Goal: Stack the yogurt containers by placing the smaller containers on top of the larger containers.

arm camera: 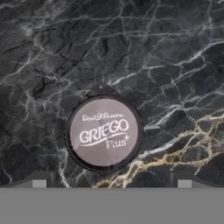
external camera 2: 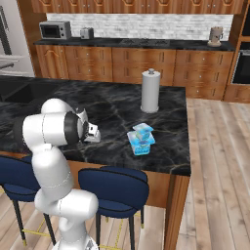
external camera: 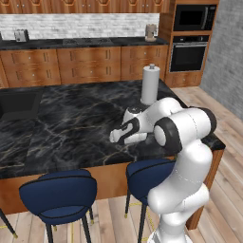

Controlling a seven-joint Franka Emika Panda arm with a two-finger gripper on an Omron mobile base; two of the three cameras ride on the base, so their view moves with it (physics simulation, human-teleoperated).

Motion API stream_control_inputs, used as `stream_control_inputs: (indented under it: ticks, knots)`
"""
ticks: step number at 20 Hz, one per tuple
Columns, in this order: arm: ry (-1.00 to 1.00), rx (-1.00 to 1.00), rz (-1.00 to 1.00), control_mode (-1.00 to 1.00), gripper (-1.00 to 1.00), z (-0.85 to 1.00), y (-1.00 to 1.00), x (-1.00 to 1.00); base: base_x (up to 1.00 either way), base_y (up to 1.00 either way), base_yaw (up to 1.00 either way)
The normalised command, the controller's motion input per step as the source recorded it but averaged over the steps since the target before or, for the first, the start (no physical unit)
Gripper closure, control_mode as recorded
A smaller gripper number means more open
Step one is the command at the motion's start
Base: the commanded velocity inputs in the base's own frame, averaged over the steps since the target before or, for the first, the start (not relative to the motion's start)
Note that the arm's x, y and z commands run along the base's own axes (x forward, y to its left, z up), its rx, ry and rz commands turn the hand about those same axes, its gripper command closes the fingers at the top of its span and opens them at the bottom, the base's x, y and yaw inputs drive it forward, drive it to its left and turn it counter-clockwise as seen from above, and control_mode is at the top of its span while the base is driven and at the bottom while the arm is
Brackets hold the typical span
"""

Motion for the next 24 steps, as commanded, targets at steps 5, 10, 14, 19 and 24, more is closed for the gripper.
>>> stream_control_inputs:
  ticks: [5,10,14,19,24]
  knots:
    - [0.0,0.0,0.0,-1.0,-1.0,-0.08,0.06,0.2,0.0,0.0,0.0]
    - [0.0,0.0,0.0,-1.0,-1.0,-0.12,0.08,0.23,0.0,0.0,0.0]
    - [0.0,0.0,0.0,-1.0,-1.0,-0.11,0.0,0.17,0.0,0.0,0.0]
    - [0.0,0.0,0.0,-1.0,-1.0,-0.12,0.0,0.05,0.0,0.0,0.0]
    - [0.0,-0.01,0.0,-1.0,1.0,-0.11,0.17,0.11,0.0,0.0,0.0]
